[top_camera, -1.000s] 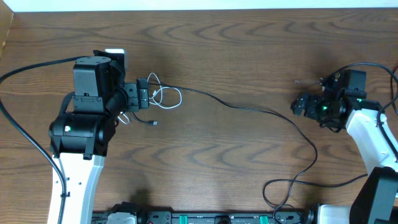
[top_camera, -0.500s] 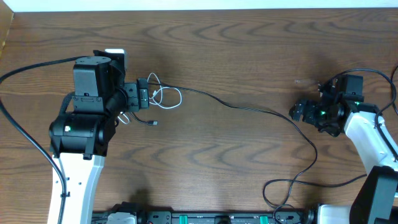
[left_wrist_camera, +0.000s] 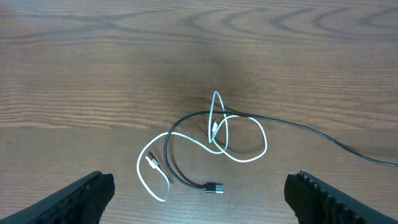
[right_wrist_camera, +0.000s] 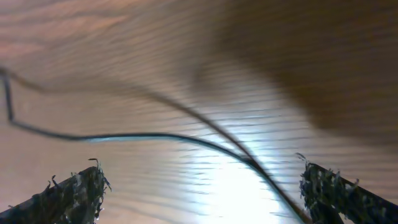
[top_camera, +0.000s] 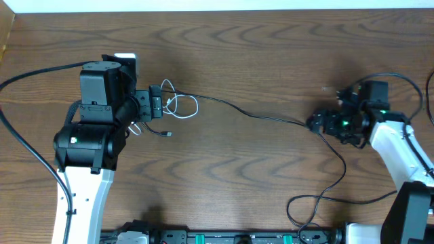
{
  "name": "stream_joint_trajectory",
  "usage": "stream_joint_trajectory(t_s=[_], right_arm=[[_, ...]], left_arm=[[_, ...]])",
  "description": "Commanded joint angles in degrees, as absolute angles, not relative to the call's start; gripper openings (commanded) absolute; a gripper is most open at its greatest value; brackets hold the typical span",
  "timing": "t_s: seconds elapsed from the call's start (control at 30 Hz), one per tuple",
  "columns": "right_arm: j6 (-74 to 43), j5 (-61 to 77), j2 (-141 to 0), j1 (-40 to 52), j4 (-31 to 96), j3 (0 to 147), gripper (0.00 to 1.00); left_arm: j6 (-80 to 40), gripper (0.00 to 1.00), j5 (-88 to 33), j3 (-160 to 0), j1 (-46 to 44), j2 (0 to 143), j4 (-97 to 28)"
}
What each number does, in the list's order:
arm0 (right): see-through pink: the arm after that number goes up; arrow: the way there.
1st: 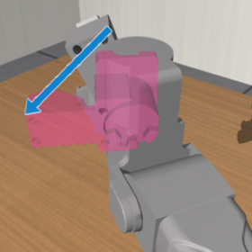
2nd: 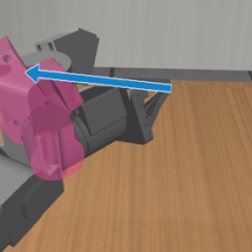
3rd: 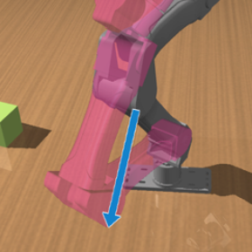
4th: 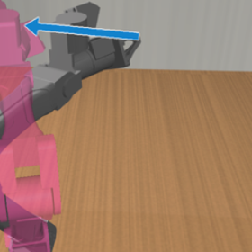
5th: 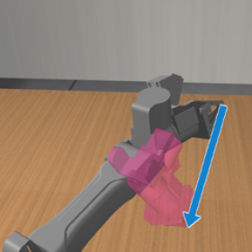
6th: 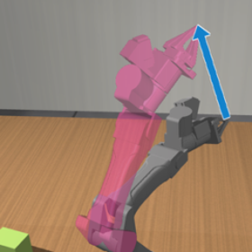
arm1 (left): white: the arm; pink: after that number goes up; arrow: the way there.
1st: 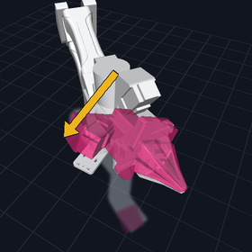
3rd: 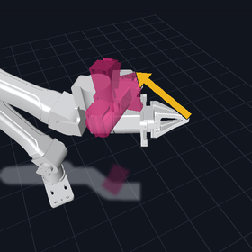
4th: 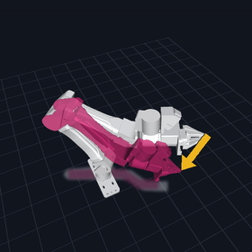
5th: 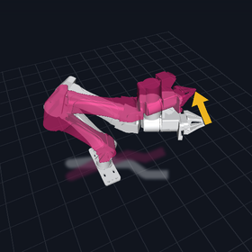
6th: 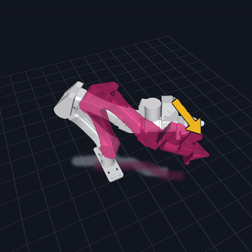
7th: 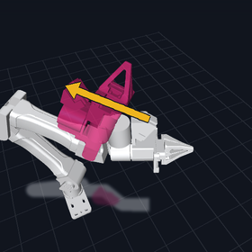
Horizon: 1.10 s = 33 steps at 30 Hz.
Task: Untangle cables
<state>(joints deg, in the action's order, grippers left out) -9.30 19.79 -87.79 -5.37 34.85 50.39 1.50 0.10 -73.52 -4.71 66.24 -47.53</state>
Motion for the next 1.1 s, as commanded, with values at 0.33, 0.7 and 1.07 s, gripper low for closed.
stream_joint_trajectory(t_s=[0.33, 0.7, 1.07], right_arm=[[-7.25, 11.29, -87.39, 8.23, 33.91, 49.84, 0.99], [-0.99, 4.34, -87.39, 8.23, 35.66, 49.80, 0.99], [16.64, 7.70, -89.71, 8.25, 27.79, 49.80, 0.99]], left_arm=[[1.85, 0.92, -0.01, -74.04, -4.67, 66.22, -47.48], [1.85, 0.92, -0.01, -74.04, -4.67, 66.24, -47.48], [1.85, 0.92, -0.01, -74.04, -4.67, 66.24, -47.48]])
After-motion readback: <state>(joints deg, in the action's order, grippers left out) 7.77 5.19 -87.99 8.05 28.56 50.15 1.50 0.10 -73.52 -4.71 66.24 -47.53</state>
